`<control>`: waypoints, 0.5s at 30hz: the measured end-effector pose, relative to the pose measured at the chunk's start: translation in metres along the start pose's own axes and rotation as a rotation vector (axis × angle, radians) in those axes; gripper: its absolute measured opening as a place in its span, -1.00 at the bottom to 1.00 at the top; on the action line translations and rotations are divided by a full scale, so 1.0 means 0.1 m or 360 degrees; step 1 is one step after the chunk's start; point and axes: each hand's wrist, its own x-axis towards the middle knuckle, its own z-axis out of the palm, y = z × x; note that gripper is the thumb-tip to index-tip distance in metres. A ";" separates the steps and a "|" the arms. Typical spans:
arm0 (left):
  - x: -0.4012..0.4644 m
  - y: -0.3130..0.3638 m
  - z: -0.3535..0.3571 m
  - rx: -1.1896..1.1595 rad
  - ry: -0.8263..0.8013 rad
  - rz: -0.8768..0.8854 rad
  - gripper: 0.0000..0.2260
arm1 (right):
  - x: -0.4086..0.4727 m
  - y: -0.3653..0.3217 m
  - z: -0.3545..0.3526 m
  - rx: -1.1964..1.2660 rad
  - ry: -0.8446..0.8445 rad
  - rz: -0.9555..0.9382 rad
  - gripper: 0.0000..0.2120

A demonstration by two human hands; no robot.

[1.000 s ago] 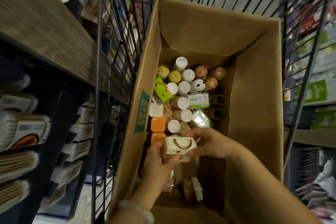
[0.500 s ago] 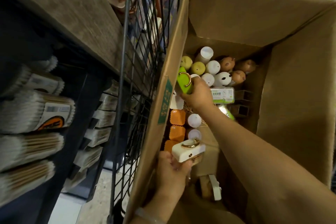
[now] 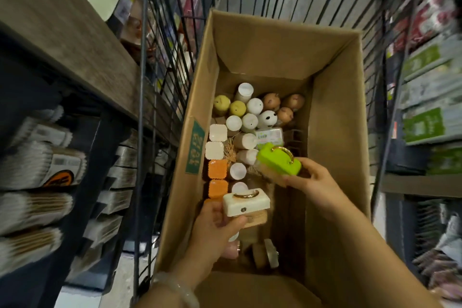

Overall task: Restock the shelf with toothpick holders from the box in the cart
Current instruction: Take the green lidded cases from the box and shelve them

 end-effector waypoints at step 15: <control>-1.38 -0.05 -0.09 -0.0326 -0.0092 0.0540 -0.66 | -1.47 0.00 -0.50 0.0270 -0.0159 -0.0573 -0.73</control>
